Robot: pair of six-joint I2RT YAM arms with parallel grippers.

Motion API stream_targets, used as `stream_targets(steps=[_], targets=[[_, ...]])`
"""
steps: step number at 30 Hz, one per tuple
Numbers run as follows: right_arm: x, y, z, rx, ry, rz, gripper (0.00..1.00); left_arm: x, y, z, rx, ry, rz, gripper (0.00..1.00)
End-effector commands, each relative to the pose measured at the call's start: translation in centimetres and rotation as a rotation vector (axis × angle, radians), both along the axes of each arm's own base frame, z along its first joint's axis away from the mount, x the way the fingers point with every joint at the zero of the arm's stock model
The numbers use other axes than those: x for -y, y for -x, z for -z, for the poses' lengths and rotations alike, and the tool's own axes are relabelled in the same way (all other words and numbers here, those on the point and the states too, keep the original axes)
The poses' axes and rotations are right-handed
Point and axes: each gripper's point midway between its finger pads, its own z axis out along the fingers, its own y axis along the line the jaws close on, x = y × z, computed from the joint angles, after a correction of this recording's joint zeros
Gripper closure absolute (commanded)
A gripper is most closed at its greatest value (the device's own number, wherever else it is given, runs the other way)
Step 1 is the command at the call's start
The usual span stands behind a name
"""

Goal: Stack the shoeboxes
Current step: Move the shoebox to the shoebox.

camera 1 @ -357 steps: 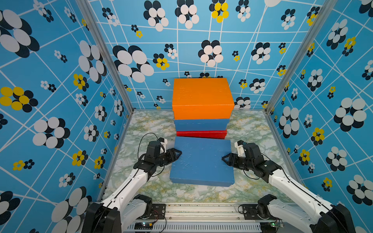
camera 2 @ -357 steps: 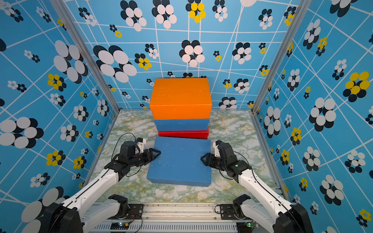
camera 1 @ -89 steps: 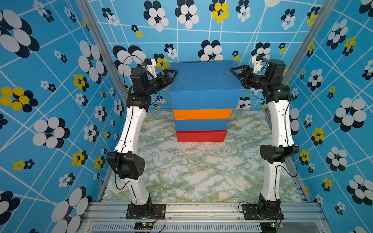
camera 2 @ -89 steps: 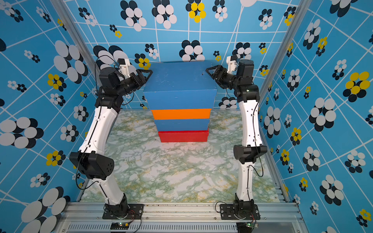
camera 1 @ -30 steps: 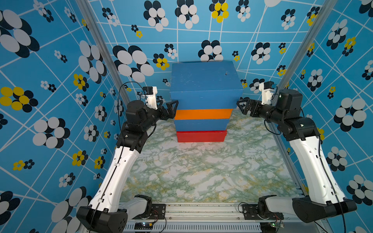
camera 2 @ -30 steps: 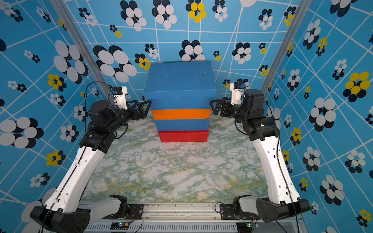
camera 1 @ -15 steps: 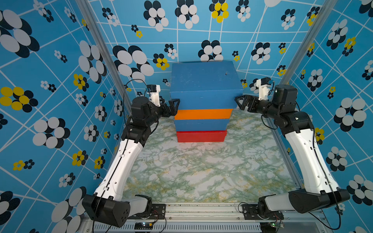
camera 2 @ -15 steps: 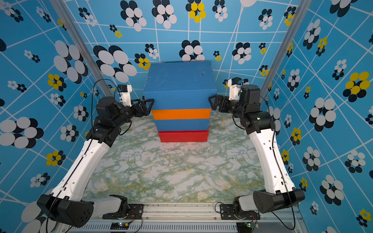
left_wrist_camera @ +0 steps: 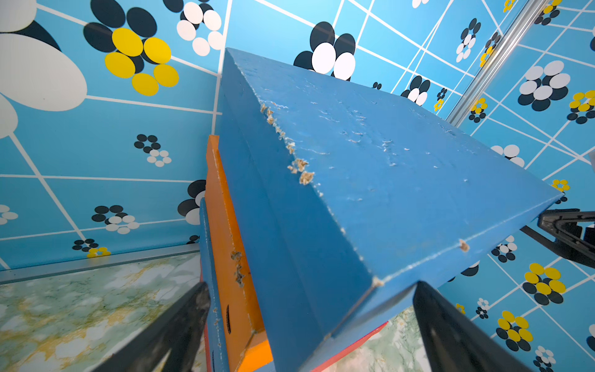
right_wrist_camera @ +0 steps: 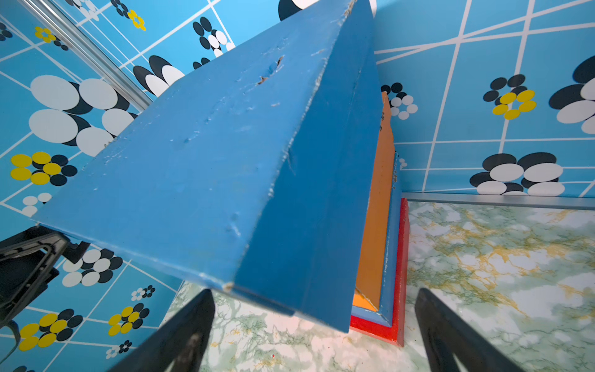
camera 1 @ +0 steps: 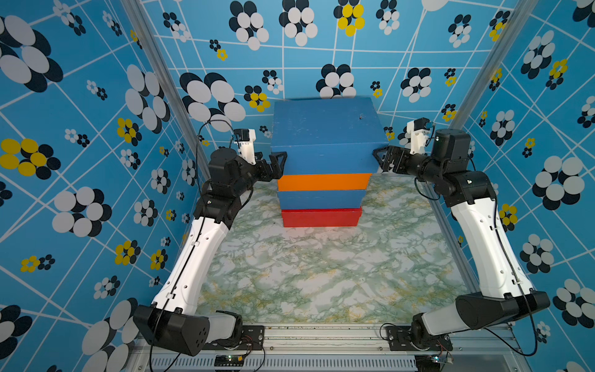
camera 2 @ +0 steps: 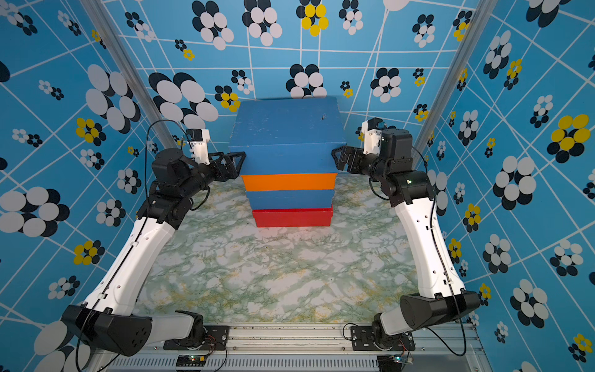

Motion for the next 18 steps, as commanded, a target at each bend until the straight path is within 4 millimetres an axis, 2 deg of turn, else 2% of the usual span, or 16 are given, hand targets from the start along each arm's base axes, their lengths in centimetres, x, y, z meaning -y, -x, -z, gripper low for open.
stream_targets(steps=[1, 18], targets=[[0.3, -0.4, -0.6, 0.014, 0.014, 0.009, 0.01, 0.0, -0.3, -1.4, 0.040, -0.014, -0.011, 0.01], [0.6, -1.7, -0.2, -0.001, 0.017, 0.017, 0.01, -0.2, -1.5, -1.9, 0.041, -0.020, -0.024, 0.01]])
